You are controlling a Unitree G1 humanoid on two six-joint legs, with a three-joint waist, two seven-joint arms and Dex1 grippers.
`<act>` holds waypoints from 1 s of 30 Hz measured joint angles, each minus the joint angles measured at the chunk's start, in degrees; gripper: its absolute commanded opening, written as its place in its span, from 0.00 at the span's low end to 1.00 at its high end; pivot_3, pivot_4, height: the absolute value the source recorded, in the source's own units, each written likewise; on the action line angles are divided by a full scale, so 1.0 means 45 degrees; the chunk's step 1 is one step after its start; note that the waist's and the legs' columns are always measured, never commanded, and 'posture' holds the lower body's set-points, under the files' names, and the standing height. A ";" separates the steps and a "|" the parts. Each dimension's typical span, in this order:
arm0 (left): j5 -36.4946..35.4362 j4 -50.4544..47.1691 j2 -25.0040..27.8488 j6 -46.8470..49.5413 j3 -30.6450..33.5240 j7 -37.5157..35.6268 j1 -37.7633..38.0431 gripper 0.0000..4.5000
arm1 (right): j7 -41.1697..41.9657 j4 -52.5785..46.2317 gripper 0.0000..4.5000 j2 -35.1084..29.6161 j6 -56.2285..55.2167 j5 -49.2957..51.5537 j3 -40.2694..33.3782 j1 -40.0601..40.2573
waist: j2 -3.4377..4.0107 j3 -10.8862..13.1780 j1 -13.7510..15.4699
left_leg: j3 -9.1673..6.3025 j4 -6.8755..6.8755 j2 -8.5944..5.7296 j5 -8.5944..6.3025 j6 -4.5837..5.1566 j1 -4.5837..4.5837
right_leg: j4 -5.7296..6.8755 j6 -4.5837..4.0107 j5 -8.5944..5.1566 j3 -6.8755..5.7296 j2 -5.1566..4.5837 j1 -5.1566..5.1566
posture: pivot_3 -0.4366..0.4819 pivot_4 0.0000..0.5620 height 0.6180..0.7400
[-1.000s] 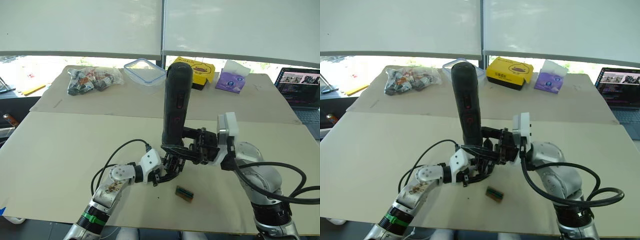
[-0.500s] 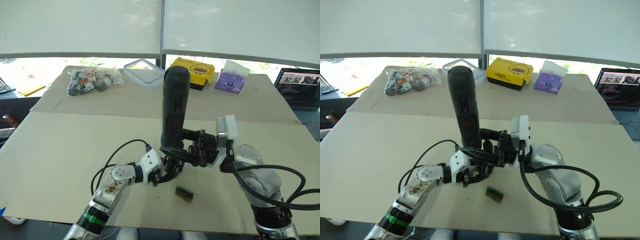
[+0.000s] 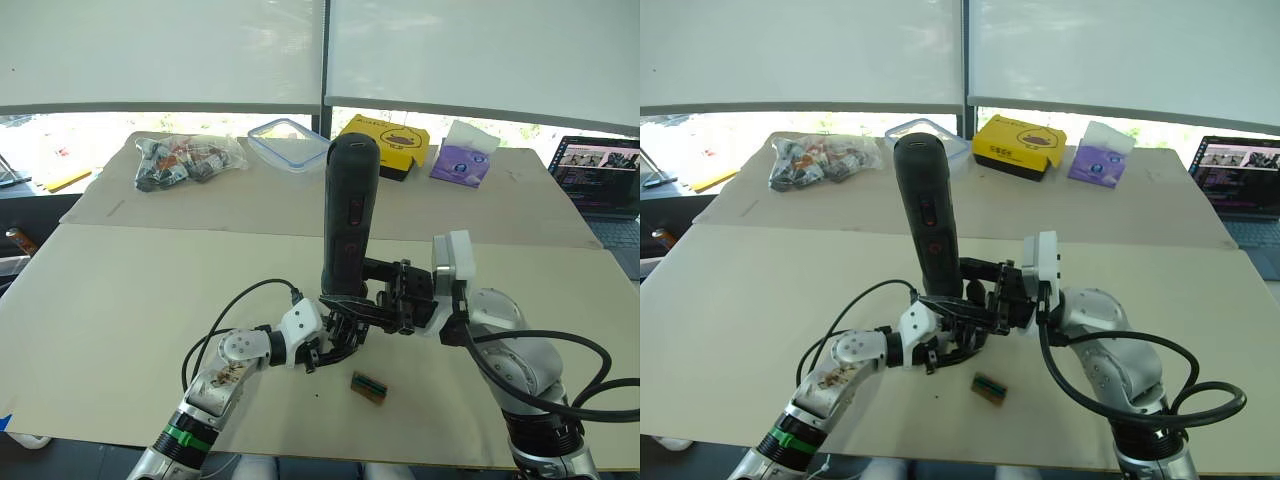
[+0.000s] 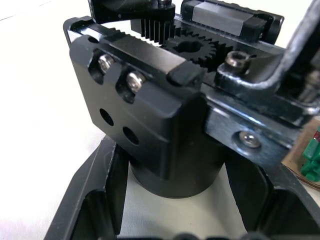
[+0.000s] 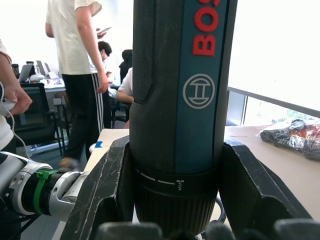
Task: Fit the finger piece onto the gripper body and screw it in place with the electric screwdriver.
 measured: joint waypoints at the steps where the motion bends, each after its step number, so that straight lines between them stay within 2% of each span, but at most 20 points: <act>1: 0.0000 0.0000 0.0000 0.0000 0.0000 0.0000 0.0001 0.52 | 0.0000 -0.0001 0.43 0.0000 0.0000 0.0003 -0.0002 0.0006 | 0.0000 0.0000 0.0001 | 0.0000 0.0000 0.0000 0.0000 0.0000 0.0000 | 0.0000 0.0000 0.0000 0.0000 0.0000 0.0000 | 0.48 0.27 1.00; 30: 0.0000 0.0080 -0.0004 -0.0016 -0.0052 -0.0002 -0.0012 0.52 | 0.0079 0.0016 0.43 -0.0137 -0.0502 -0.0490 0.0437 0.0079 | -0.0004 -0.0055 0.0005 | 0.0001 0.0000 0.0000 -0.0001 -0.0001 0.0008 | -0.0010 -0.0006 -0.0004 0.0000 -0.0001 0.0008 | 0.48 0.27 1.00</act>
